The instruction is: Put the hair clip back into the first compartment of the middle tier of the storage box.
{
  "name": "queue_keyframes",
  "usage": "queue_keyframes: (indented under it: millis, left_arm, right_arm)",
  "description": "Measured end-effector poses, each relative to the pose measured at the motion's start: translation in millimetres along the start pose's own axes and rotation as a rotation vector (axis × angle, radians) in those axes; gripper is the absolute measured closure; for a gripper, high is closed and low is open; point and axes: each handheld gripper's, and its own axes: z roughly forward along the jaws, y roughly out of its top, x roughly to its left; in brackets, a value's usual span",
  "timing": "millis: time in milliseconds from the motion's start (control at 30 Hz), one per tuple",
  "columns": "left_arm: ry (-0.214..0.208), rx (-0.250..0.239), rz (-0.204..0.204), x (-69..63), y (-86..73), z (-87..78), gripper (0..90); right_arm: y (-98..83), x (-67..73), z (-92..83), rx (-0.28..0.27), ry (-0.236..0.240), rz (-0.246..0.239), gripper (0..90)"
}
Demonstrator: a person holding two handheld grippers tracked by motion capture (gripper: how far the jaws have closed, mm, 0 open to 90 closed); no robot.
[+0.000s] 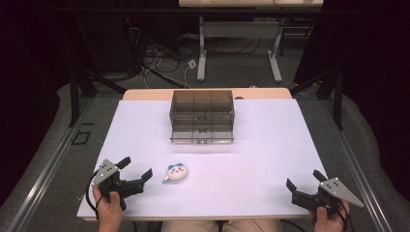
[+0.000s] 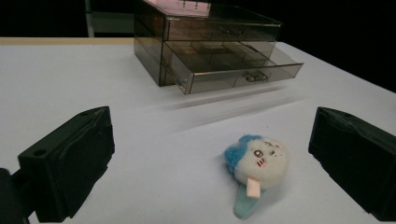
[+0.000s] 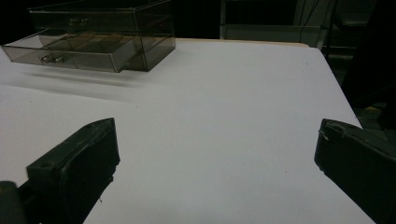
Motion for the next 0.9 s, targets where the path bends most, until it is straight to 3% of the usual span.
queue_keyframes:
  millis: [167, 267, 333, 500, 733, 900]
  left_arm:
    - [0.019, 0.043, 0.007, -3.0, -4.2, 7.1, 0.4]
    - [-0.015, 0.066, -0.012, -4.2, -9.2, 10.7, 0.4]
    - [0.001, 0.077, -0.005, -6.8, -9.8, 12.3, 0.4]
    - [-0.005, 0.078, 0.019, -11.6, -9.2, 12.3, 0.4]
    - [0.009, 0.109, 0.086, -21.3, -2.1, 14.3, 0.5]
    - [0.011, 0.108, 0.088, -23.9, 6.2, 14.7, 0.5]
  right_arm:
    - [-2.3, 4.7, 3.1, -0.008, -0.01, -0.02, 0.0]
    - [-4.8, 8.6, 6.7, 0.001, -0.008, -0.048, 0.0]
    - [-5.3, 9.3, 7.3, 0.009, -0.012, -0.054, 0.0]
    - [-7.8, 12.4, 9.3, 0.019, -0.014, -0.052, 0.0]
    - [-9.3, 11.3, 10.3, 0.014, -0.013, -0.053, 0.0]
    - [-10.1, 10.8, 11.5, 0.028, -0.012, -0.043, 0.0]
